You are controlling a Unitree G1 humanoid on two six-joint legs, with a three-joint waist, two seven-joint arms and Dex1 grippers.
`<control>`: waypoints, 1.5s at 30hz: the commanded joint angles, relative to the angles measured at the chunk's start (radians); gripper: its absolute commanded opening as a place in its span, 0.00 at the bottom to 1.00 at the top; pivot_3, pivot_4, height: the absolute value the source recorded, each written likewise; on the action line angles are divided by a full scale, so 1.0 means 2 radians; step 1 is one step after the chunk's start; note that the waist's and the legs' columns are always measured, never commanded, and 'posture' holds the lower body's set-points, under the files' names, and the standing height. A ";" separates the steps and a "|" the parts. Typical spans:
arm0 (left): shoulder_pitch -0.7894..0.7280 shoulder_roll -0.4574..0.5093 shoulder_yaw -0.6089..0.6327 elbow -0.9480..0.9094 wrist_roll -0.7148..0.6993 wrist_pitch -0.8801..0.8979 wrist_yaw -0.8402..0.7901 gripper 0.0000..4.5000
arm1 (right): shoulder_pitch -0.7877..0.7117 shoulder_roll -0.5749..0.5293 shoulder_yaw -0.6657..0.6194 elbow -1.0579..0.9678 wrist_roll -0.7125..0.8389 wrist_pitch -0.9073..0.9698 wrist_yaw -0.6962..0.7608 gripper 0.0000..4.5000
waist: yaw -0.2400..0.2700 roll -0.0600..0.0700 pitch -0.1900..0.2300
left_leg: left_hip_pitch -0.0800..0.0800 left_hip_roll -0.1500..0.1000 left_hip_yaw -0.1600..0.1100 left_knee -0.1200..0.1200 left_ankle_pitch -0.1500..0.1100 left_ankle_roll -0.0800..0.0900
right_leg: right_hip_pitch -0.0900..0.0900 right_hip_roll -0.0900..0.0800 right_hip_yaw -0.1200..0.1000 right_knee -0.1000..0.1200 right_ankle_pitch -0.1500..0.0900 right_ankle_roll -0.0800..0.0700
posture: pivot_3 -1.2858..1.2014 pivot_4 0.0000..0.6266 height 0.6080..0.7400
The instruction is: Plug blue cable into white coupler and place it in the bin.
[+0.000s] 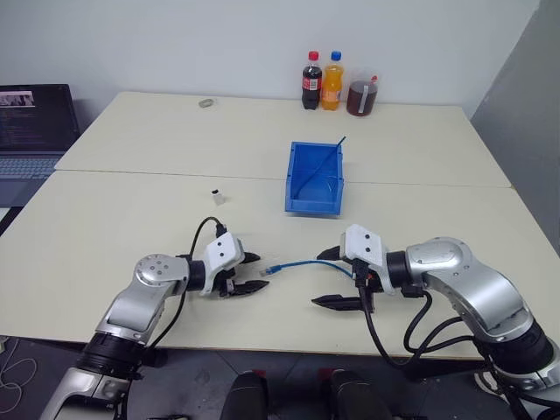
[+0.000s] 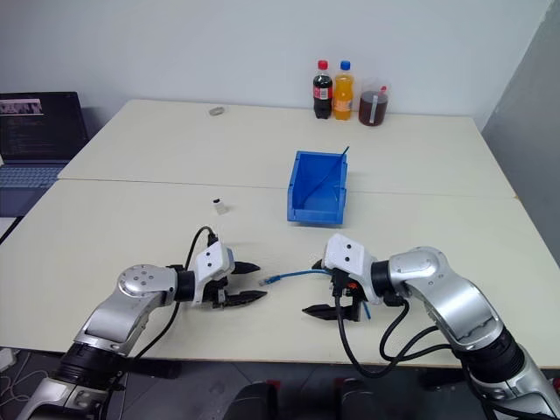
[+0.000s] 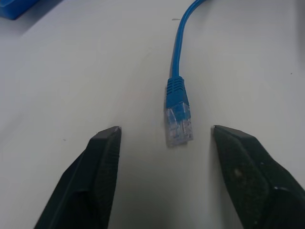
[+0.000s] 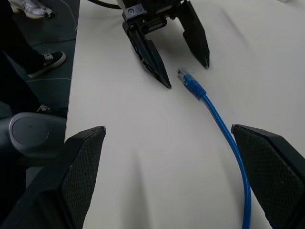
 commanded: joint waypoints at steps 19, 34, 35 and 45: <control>0.029 -0.058 0.072 -0.048 -0.061 -0.042 0.060 0.04 | 0.105 0.051 -0.111 -0.087 0.104 0.040 -0.106 1.00 | 0.000 -0.001 0.000 | -0.001 0.000 -0.001 0.000 0.000 0.000 | 0.000 0.000 0.000 -0.001 0.000 0.000 | 0.52 0.24 1.00; -0.002 -0.064 0.074 -0.146 -0.175 0.096 0.052 0.04 | 0.068 0.258 -0.203 -0.044 0.213 0.189 -0.341 1.00 | -0.013 -0.001 0.000 | -0.001 0.001 -0.001 -0.001 0.000 0.000 | 0.000 0.001 0.000 0.000 0.000 0.000 | 0.52 0.24 1.00; -0.003 -0.064 0.073 -0.144 -0.171 0.091 0.052 0.04 | 0.058 0.271 -0.212 -0.042 0.219 0.201 -0.355 1.00 | -0.014 -0.001 0.000 | -0.001 0.001 -0.001 -0.001 0.000 0.000 | -0.001 0.001 0.000 -0.001 0.000 0.000 | 0.52 0.24 1.00; -0.004 -0.072 0.070 -0.141 -0.170 0.091 0.054 0.04 | 0.024 0.325 -0.228 -0.024 0.274 0.235 -0.389 1.00 | -0.014 -0.001 0.000 | -0.002 0.001 0.000 -0.002 0.000 0.000 | -0.001 0.001 0.000 -0.002 0.000 0.000 | 0.52 0.24 1.00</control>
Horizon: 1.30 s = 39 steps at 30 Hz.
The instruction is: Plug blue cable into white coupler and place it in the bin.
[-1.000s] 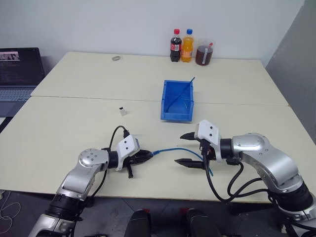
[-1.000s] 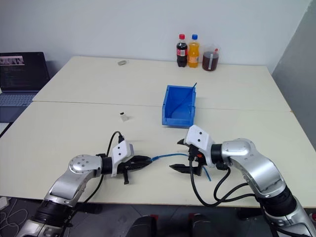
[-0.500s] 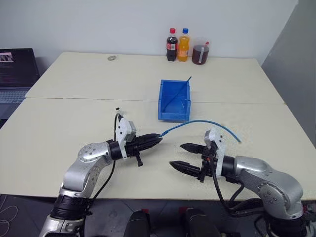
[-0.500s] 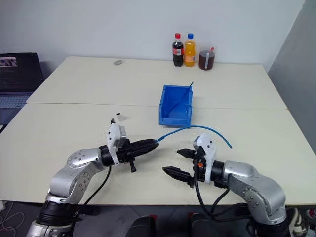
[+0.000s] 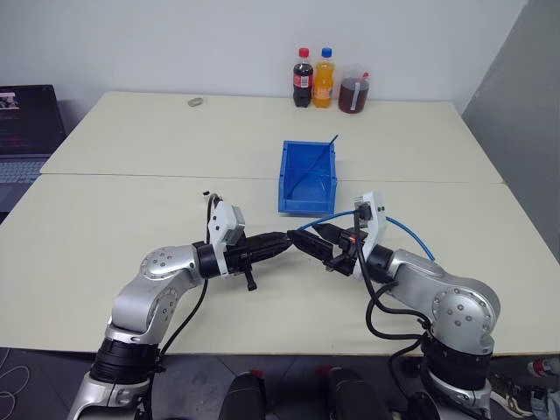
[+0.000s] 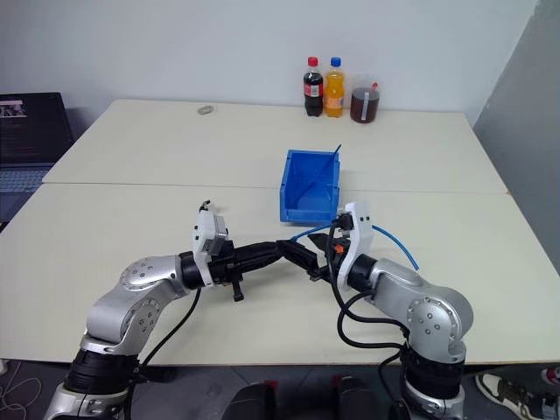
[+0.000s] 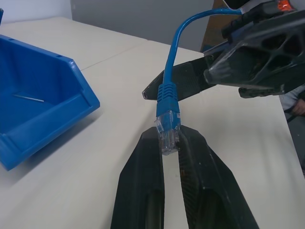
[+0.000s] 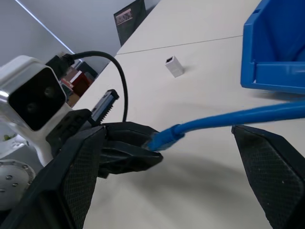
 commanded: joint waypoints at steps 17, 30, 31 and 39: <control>0.005 0.001 0.009 -0.017 -0.023 0.017 -0.002 0.04 | -0.002 -0.037 0.049 0.038 0.025 -0.073 0.051 0.53 | -0.001 0.000 0.000 | 0.000 0.000 0.000 0.000 0.000 0.000 | 0.000 0.000 0.000 -0.001 0.000 0.000 | 0.52 0.24 1.00; 0.006 -0.003 0.016 -0.016 -0.030 0.018 0.011 0.04 | 0.003 -0.044 0.055 0.039 0.053 -0.067 0.058 0.03 | 0.000 0.000 0.000 | 0.000 0.000 0.000 -0.001 0.000 0.000 | 0.000 0.000 0.000 -0.001 0.000 0.000 | 0.52 0.24 1.00; 0.006 -0.004 0.017 -0.014 -0.033 0.020 0.011 0.04 | 0.003 -0.044 0.055 0.039 0.054 -0.066 0.058 0.03 | 0.000 0.000 0.000 | 0.000 0.000 0.000 -0.001 0.000 0.000 | 0.000 0.000 0.000 -0.001 0.000 0.000 | 0.52 0.24 1.00; 0.014 0.015 0.015 -0.008 -0.030 0.015 -0.011 0.42 | 0.001 -0.052 0.057 0.041 0.066 -0.068 0.057 0.03 | -0.001 0.000 0.000 | 0.000 0.000 0.000 -0.001 0.000 0.000 | 0.000 0.000 0.000 -0.002 0.000 0.000 | 0.52 0.24 1.00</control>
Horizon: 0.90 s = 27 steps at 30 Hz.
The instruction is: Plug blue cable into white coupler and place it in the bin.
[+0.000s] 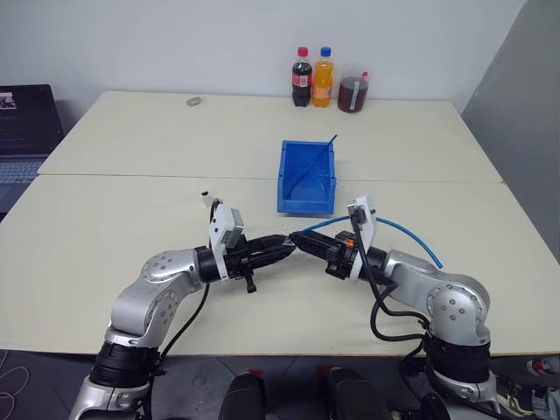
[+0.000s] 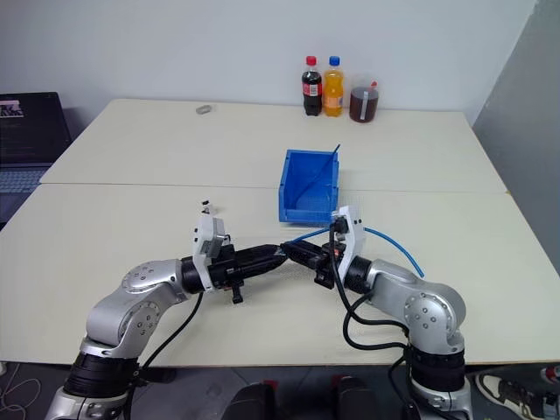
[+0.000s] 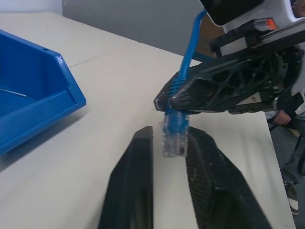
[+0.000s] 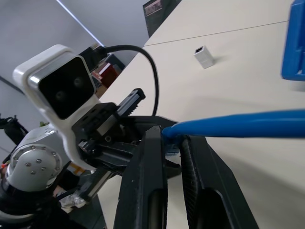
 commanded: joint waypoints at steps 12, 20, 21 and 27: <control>0.083 0.043 0.076 0.003 0.025 -0.043 0.028 0.98 | 0.004 -0.034 0.016 -0.012 0.013 -0.025 0.012 0.03 | 0.000 0.000 0.000 | 0.000 0.000 0.000 0.000 0.000 0.000 | 0.000 0.000 0.000 -0.001 0.000 0.000 | 0.52 0.24 1.00; 0.042 -0.020 0.091 0.051 0.150 -0.064 0.248 1.00 | 0.001 -0.055 0.018 -0.001 0.007 -0.041 0.016 0.03 | 0.004 0.000 0.000 | -0.001 0.000 0.000 0.000 0.000 0.000 | 0.000 -0.001 0.001 -0.001 0.000 0.000 | 0.52 0.24 1.00; 0.029 -0.033 0.095 0.061 0.163 -0.052 0.285 1.00 | -0.001 -0.057 0.019 0.002 0.006 -0.043 0.017 0.03 | 0.005 0.000 0.000 | -0.001 0.000 0.000 0.000 0.000 0.000 | 0.000 -0.001 0.001 -0.001 0.000 0.001 | 0.52 0.24 1.00; -0.031 -0.088 0.104 0.100 0.176 0.017 0.379 1.00 | -0.013 -0.059 0.020 0.015 -0.001 -0.052 0.017 0.03 | 0.004 0.000 0.000 | -0.002 0.000 0.000 0.000 0.000 0.000 | 0.000 -0.001 0.000 -0.004 0.002 0.003 | 0.52 0.24 1.00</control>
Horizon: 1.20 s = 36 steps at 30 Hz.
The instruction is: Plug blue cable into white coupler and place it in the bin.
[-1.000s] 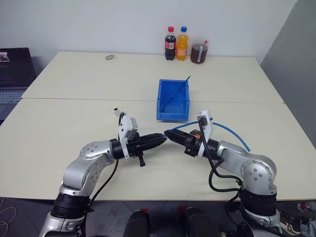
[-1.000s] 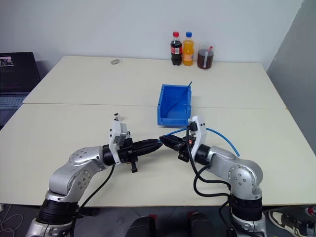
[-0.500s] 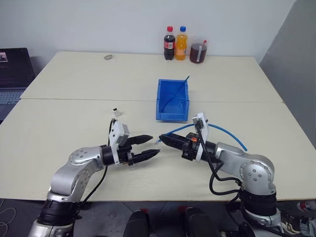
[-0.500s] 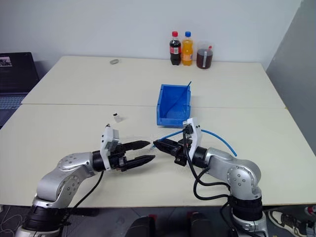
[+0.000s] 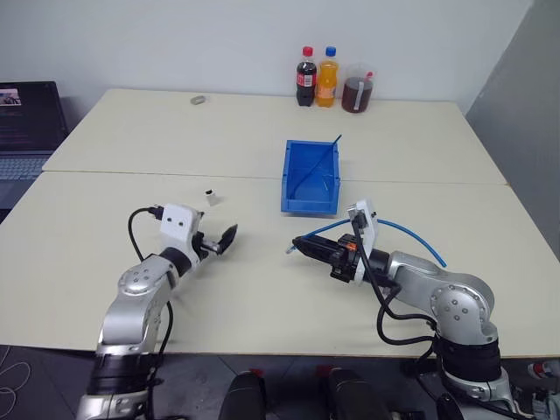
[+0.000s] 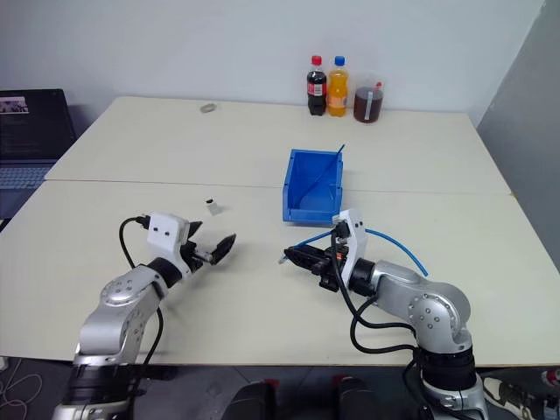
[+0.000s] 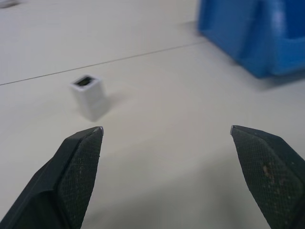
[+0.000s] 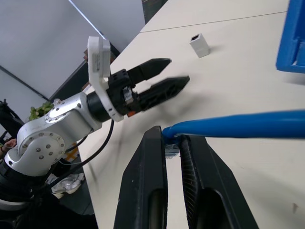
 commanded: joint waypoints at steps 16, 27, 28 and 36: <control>-0.169 -0.059 -0.002 0.222 0.066 -0.004 0.153 1.00 | -0.013 -0.005 -0.003 -0.005 0.005 -0.019 -0.001 0.03 | 0.004 0.000 0.000 | -0.001 0.000 0.000 0.000 0.000 0.000 | 0.000 0.000 -0.001 0.000 0.000 0.000 | 0.52 0.24 1.00; -0.229 -0.069 0.000 0.321 0.079 -0.054 0.176 1.00 | -0.009 -0.006 -0.002 -0.009 0.006 -0.018 -0.002 0.03 | 0.008 0.000 0.000 | -0.001 -0.001 0.000 0.001 0.000 0.000 | 0.000 0.000 -0.001 0.000 0.001 0.000 | 0.52 0.24 1.00; -0.231 -0.071 0.002 0.325 0.077 -0.056 0.176 1.00 | -0.009 -0.006 -0.002 -0.010 0.006 -0.018 -0.002 0.02 | 0.008 0.000 0.000 | -0.001 -0.001 0.000 0.001 0.000 0.000 | 0.000 0.000 -0.001 0.000 0.001 0.000 | 0.52 0.24 1.00; -0.237 -0.075 0.005 0.339 0.074 -0.065 0.182 1.00 | -0.006 -0.005 -0.001 -0.013 0.007 -0.017 -0.004 0.02 | 0.008 0.000 0.000 | -0.001 -0.001 0.000 0.001 0.000 0.000 | 0.000 0.000 -0.001 0.000 0.001 0.000 | 0.52 0.24 1.00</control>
